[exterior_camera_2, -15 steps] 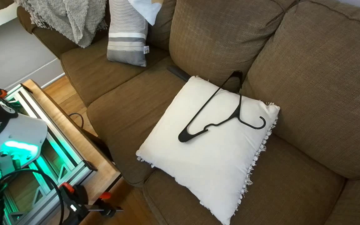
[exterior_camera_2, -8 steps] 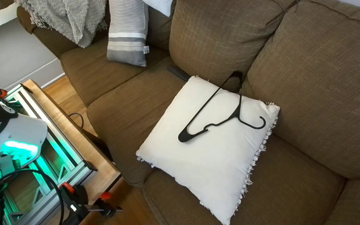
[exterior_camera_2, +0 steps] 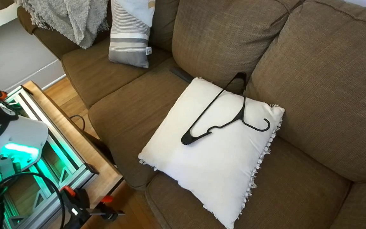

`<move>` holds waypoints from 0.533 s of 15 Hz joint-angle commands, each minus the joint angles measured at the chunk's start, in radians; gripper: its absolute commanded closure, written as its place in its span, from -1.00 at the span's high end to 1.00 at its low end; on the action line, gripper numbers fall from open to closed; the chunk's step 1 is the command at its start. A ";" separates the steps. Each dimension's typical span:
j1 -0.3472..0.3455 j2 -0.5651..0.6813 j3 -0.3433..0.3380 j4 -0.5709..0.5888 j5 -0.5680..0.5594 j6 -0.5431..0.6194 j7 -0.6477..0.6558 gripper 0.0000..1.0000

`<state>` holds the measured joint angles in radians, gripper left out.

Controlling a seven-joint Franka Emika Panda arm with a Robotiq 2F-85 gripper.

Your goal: Move the white pillow to the left

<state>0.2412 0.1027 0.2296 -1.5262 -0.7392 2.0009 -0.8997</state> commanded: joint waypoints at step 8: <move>0.047 -0.049 0.035 -0.068 0.000 -0.104 0.013 -0.99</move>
<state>0.2514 0.1150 0.2355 -1.5582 -0.7398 1.9629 -0.8931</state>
